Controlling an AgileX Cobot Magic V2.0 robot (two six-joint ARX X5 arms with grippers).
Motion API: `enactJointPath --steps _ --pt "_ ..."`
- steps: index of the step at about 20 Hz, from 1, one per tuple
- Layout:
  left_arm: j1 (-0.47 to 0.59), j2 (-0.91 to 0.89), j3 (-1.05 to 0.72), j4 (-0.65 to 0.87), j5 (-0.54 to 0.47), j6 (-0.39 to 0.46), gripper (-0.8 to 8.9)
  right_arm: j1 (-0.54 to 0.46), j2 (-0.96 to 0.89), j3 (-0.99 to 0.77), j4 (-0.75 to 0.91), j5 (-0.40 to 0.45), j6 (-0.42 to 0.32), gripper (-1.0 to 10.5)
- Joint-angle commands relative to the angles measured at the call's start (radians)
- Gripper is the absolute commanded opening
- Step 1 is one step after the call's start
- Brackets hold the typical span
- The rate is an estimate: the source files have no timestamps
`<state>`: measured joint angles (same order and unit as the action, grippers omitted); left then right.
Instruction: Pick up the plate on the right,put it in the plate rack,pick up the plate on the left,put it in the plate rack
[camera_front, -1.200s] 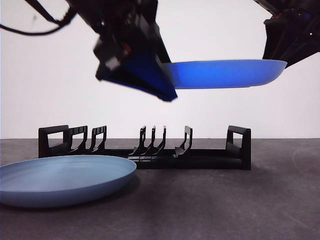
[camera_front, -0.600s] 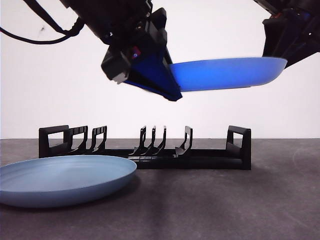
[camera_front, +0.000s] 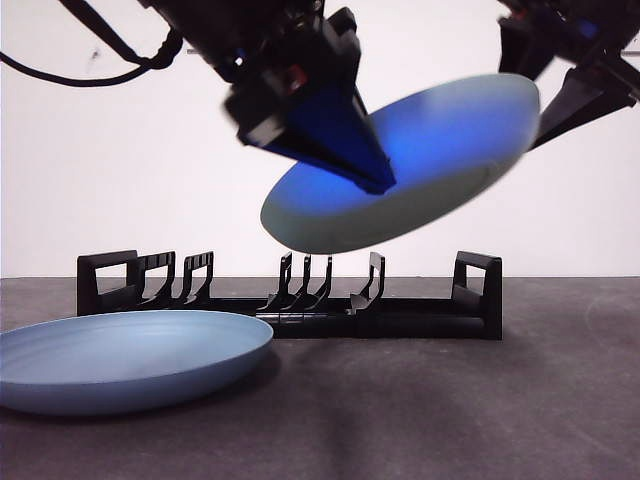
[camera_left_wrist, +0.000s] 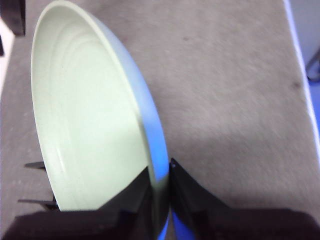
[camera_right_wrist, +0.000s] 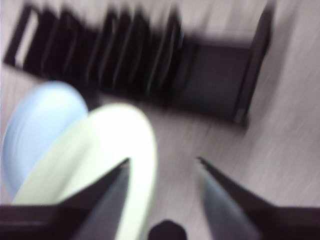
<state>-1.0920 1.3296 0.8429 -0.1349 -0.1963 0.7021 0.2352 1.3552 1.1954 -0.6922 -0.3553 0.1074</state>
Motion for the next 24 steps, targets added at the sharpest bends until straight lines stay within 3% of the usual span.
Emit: enactJointPath --steps 1,4,7,11,13,17,24 --pt "0.003 -0.003 -0.003 0.080 -0.052 -0.143 -0.08 -0.006 -0.064 0.005 0.099 0.050 0.038 2.8" --pt "0.038 -0.068 0.006 0.179 -0.090 -0.335 -0.08 -0.016 -0.155 0.005 0.231 0.161 0.069 2.8" --pt "0.138 -0.155 0.034 0.187 -0.069 -0.476 -0.09 -0.030 -0.222 0.005 0.278 0.208 0.069 2.8" --pt "0.401 -0.221 0.055 0.217 0.227 -0.692 -0.09 -0.033 -0.255 0.005 0.277 0.204 0.073 2.8" --pt "0.496 -0.219 0.056 0.219 0.329 -0.772 -0.09 -0.033 -0.256 0.005 0.270 0.204 0.078 2.8" --pt "0.661 -0.183 0.056 0.232 0.508 -0.865 -0.09 -0.031 -0.256 0.005 0.257 0.201 0.079 2.8" --pt "0.832 -0.097 0.057 0.290 0.609 -0.924 -0.09 -0.031 -0.256 0.005 0.242 0.199 0.079 2.8"
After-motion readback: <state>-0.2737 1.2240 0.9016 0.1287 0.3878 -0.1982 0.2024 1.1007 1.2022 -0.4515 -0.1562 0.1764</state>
